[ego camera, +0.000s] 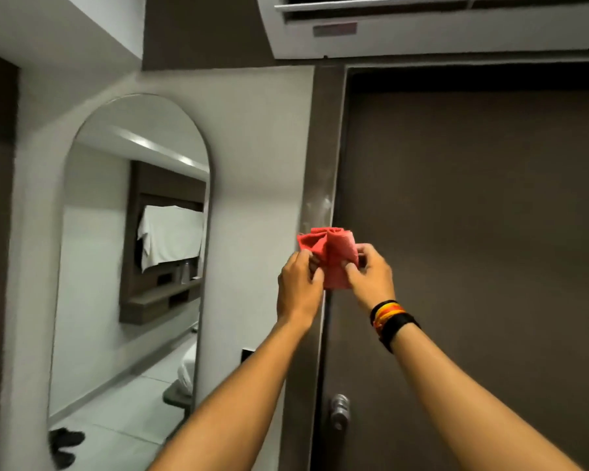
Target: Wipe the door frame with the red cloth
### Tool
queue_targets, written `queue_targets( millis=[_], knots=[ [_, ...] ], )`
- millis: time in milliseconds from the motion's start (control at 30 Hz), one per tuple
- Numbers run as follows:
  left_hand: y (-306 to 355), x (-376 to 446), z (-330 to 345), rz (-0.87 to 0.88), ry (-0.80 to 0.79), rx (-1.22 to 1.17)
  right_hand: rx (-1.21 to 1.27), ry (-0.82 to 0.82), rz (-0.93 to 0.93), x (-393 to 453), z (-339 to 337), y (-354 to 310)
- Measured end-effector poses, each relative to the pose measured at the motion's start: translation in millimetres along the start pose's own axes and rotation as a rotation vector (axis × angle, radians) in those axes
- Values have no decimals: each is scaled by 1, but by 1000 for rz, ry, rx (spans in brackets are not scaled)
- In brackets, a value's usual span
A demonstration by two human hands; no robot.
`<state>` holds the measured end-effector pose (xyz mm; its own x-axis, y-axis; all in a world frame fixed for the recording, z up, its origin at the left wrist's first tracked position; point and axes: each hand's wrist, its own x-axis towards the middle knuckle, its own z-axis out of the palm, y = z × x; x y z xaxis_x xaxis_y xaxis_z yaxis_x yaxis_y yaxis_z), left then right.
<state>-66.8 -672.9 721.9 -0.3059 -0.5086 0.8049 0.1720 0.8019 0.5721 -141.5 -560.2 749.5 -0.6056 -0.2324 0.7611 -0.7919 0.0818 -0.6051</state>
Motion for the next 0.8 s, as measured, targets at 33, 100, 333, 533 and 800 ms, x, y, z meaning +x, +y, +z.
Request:
queue_targets(
  millis=[33, 100, 333, 533, 800],
  knots=[
    [-16, 4, -8, 2, -9, 29, 8, 10, 16, 0, 22, 4],
    [-47, 6, -13, 10, -49, 75, 15, 30, 49, -8, 58, 19],
    [-135, -17, 24, -6, -285, 139, -61, 247, 224, -58, 128, 88],
    [-172, -10, 23, 223, -257, 213, -344, 447, 118, -80, 162, 114],
    [-214, 92, 10, 564, 25, 407, -671, 138, -164, -85, 199, 162]
  ],
)
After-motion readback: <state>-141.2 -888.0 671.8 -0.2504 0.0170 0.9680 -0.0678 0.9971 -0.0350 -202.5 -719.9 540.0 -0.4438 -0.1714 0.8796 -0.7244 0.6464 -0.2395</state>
